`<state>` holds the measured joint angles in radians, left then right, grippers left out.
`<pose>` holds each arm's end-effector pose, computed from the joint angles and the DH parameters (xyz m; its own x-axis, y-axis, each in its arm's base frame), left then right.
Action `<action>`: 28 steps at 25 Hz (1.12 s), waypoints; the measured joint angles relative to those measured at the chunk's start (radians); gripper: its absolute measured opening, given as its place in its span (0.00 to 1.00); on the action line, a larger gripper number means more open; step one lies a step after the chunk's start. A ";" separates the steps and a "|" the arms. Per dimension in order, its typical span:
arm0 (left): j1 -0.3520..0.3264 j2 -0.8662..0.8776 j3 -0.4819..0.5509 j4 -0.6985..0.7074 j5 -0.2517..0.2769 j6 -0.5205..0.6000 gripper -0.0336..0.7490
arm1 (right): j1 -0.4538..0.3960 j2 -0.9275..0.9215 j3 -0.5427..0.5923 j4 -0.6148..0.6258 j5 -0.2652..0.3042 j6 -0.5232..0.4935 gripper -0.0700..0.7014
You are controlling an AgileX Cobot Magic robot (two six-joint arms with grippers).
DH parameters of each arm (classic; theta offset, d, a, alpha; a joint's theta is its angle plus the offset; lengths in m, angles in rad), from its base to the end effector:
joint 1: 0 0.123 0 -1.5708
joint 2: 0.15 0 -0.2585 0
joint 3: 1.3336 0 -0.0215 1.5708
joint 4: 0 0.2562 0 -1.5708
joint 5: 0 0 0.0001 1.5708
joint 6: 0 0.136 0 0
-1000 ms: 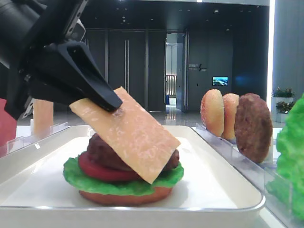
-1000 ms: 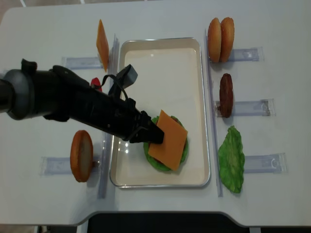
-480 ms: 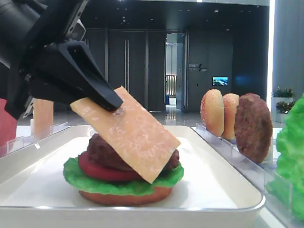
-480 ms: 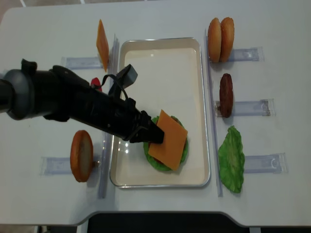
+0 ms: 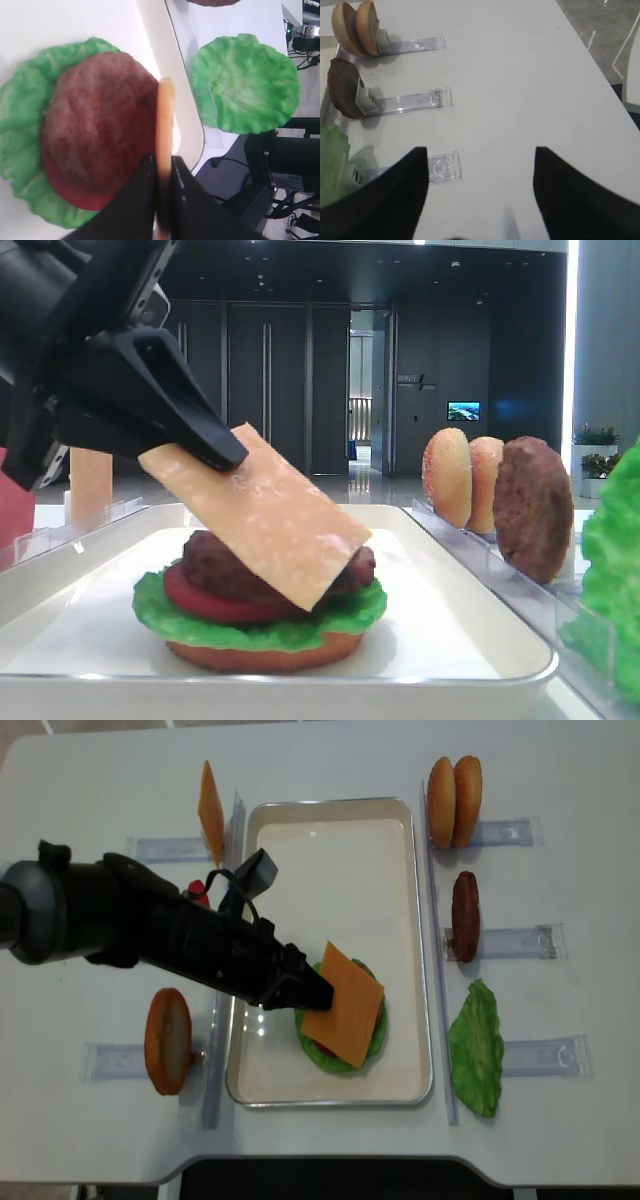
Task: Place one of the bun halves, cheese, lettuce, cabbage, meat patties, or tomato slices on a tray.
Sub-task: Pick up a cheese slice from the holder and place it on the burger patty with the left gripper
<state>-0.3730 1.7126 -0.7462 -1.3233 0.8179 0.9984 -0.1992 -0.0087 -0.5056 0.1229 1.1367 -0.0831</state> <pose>0.2395 -0.1971 0.0999 -0.9402 0.2035 -0.2732 0.3401 0.6078 -0.7176 0.0614 0.0030 0.2534 -0.5004 0.0694 -0.8630 0.0872 0.9958 0.0295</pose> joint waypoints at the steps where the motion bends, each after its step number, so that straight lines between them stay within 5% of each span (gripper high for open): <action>1: 0.004 0.000 0.000 0.000 0.002 0.000 0.08 | 0.000 0.000 0.000 0.000 0.000 0.000 0.65; 20: 0.038 0.000 0.000 0.012 -0.011 0.000 0.13 | 0.000 0.000 0.000 0.000 0.000 0.000 0.65; 23: 0.038 0.000 0.000 0.013 -0.020 0.000 0.27 | 0.000 0.000 0.000 0.000 0.000 0.000 0.65; 28: 0.038 0.000 0.000 0.022 -0.022 0.000 0.70 | 0.000 0.000 0.000 0.000 0.000 0.000 0.65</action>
<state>-0.3353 1.7126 -0.7462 -1.3014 0.7957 0.9984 -0.1992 -0.0087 -0.5056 0.1229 1.1367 -0.0831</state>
